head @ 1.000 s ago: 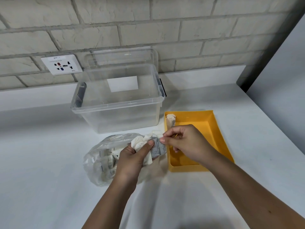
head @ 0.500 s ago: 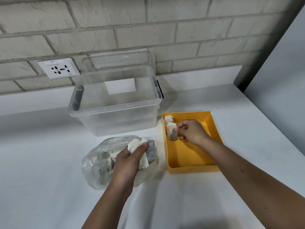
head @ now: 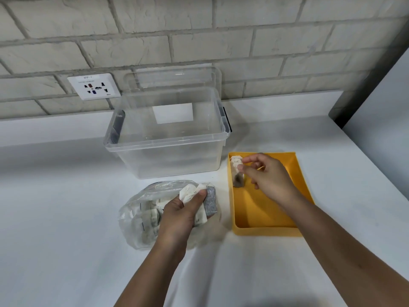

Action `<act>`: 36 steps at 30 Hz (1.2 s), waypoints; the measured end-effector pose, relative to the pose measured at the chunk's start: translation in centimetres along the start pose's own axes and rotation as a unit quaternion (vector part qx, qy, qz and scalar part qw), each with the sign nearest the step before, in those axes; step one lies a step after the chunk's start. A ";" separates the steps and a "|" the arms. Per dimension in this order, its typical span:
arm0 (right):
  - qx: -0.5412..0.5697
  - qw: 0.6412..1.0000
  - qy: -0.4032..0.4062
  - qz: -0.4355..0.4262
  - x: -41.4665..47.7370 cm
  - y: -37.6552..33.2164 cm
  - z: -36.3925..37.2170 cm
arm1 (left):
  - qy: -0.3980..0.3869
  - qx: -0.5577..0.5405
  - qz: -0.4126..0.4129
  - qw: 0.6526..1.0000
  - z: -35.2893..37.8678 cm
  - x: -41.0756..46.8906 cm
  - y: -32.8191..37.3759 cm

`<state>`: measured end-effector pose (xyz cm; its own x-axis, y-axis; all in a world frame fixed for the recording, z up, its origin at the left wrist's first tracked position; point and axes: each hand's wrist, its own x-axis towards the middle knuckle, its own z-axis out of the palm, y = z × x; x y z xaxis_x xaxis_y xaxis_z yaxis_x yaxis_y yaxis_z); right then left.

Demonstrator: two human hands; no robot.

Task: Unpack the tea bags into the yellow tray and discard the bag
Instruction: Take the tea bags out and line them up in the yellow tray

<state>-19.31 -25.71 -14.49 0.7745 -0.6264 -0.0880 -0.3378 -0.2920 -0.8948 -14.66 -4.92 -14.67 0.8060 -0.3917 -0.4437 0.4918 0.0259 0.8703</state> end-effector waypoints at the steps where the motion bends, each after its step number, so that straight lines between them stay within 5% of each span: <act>1: 0.051 0.998 -0.048 0.003 -1.5 -1.1 0.1 | 0.004 0.002 0.000 1.000 0.0 -0.1 0.1; 4: 0.062 0.986 -0.152 -0.023 -4.8 -2.6 1.5 | -0.007 0.021 0.006 1.000 0.4 -0.3 0.3; 11: -0.046 0.993 -0.073 -0.077 -5.7 -1.7 1.6 | -0.025 0.063 0.003 0.998 0.5 -1.1 0.3; 17: -0.024 1.000 0.007 0.000 -2.4 1.8 -1.4 | -0.029 0.032 -0.028 0.999 -0.1 -1.3 0.3; 29: -0.099 0.993 -0.001 0.062 3.2 4.1 2.1 | -0.052 -0.112 -0.118 0.985 -0.2 -1.0 0.9; 36: -0.122 0.991 0.024 0.047 2.0 3.5 1.8 | -0.079 -0.054 -0.044 0.994 -0.5 -1.5 0.6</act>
<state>-18.01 -26.64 -18.57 0.7083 -0.6919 -0.1398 -0.5319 -0.3930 -0.7501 -15.39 -3.82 -13.61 0.7008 -0.5355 -0.4713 0.5977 0.0802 0.7977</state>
